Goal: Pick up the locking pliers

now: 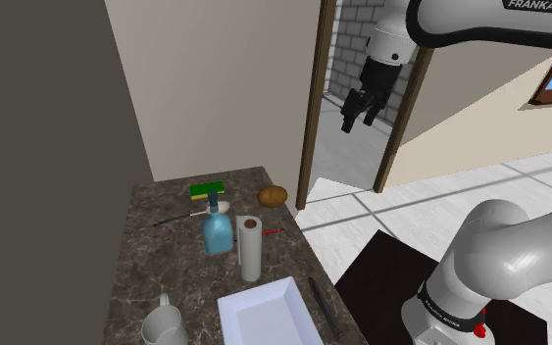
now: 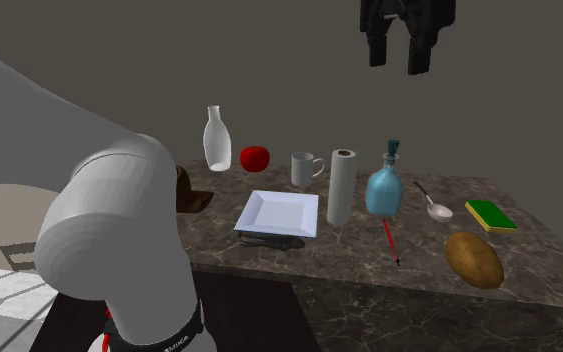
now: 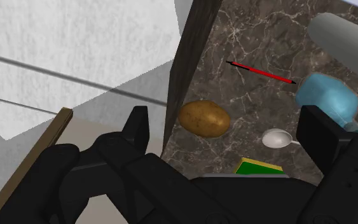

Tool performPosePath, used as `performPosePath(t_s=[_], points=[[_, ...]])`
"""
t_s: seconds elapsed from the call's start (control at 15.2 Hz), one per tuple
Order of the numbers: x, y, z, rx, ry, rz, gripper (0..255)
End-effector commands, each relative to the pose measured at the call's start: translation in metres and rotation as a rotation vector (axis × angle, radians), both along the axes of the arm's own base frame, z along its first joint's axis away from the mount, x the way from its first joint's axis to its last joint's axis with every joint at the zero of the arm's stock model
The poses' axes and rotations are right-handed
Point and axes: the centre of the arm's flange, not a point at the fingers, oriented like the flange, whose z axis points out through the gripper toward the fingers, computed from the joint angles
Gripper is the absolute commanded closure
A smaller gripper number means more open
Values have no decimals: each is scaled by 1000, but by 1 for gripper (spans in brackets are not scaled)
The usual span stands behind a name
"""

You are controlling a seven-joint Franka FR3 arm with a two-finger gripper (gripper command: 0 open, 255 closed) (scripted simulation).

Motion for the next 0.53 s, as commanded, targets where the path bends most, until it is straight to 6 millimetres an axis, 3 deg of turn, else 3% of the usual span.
performPosePath(t_s=[0.0,0.46], points=[[0,0,0,0,0,0,0],[-21,44,-78,-5,36,-69,0]])
